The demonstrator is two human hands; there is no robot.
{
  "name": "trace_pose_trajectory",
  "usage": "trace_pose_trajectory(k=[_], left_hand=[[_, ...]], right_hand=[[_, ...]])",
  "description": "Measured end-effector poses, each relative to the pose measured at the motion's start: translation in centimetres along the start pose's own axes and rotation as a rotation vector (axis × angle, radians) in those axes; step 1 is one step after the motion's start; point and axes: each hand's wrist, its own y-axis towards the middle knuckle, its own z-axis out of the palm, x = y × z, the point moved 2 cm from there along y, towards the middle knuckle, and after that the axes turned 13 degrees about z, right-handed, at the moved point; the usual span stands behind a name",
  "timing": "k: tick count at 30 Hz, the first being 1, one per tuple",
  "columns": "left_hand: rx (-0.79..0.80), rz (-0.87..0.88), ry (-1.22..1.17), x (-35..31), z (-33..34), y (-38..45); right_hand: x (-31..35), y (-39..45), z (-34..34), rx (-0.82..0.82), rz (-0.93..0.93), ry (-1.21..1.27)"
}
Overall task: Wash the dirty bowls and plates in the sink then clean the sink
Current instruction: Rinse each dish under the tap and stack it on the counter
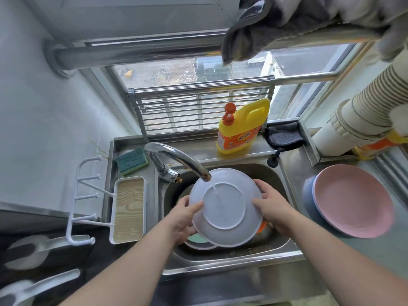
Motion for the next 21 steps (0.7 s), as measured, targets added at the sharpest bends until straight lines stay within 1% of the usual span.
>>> trace_pose_trajectory(k=[2, 4, 5, 7, 8, 9, 10, 11, 12, 13, 14, 15, 17, 19, 21], left_hand=[[0.068, 0.020, 0.050, -0.5, 1.4, 0.4], [0.090, 0.014, 0.097, -0.7, 2.5, 1.2], [0.091, -0.019, 0.048, -0.7, 2.7, 1.6], [0.048, -0.204, -0.109, -0.6, 2.6, 2.0], [0.060, -0.291, -0.165, -0.5, 2.3, 2.0], [0.088, -0.360, -0.188, -0.5, 2.0, 1.8], [0.118, -0.392, -0.183, -0.4, 1.8, 1.7], [0.152, -0.413, -0.194, -0.5, 1.6, 1.3], [0.178, -0.432, -0.202, -0.4, 1.3, 1.2], [0.200, -0.447, -0.185, -0.2, 1.0, 0.8], [0.204, -0.453, -0.144, 0.1, 0.8, 0.4], [0.201, -0.455, -0.119, 0.5, 0.6, 0.1], [0.165, -0.408, -0.076, 1.0, 0.5, -0.3], [0.087, -0.318, 0.023, 1.3, 0.6, -0.5], [0.004, -0.204, 0.176, 1.4, 0.6, -0.2]], right_hand=[[-0.3, -0.6, -1.2, -0.005, 0.058, 0.101], [-0.3, -0.6, -2.1, -0.017, 0.111, 0.127], [-0.2, -0.8, -2.5, -0.019, 0.119, 0.145], [0.3, -1.0, -3.4, 0.015, 0.126, 0.186], [0.9, -1.5, -3.7, 0.042, 0.111, 0.174], [1.5, -2.1, -3.9, 0.080, 0.070, 0.116], [2.2, -2.7, -4.1, 0.088, 0.011, -0.007], [2.8, -2.9, -4.3, 0.034, -0.058, -0.193], [3.1, -2.7, -4.4, -0.066, -0.124, -0.415], [3.0, -2.2, -4.4, -0.178, -0.156, -0.580], [3.0, -1.6, -4.4, -0.270, -0.166, -0.657], [2.9, -1.2, -4.3, -0.324, -0.177, -0.631], [2.2, 0.0, -3.8, -0.382, -0.175, -0.533], [0.7, 1.3, -2.8, -0.392, -0.099, -0.443], [-1.1, 2.2, -1.5, -0.380, 0.010, -0.274]])
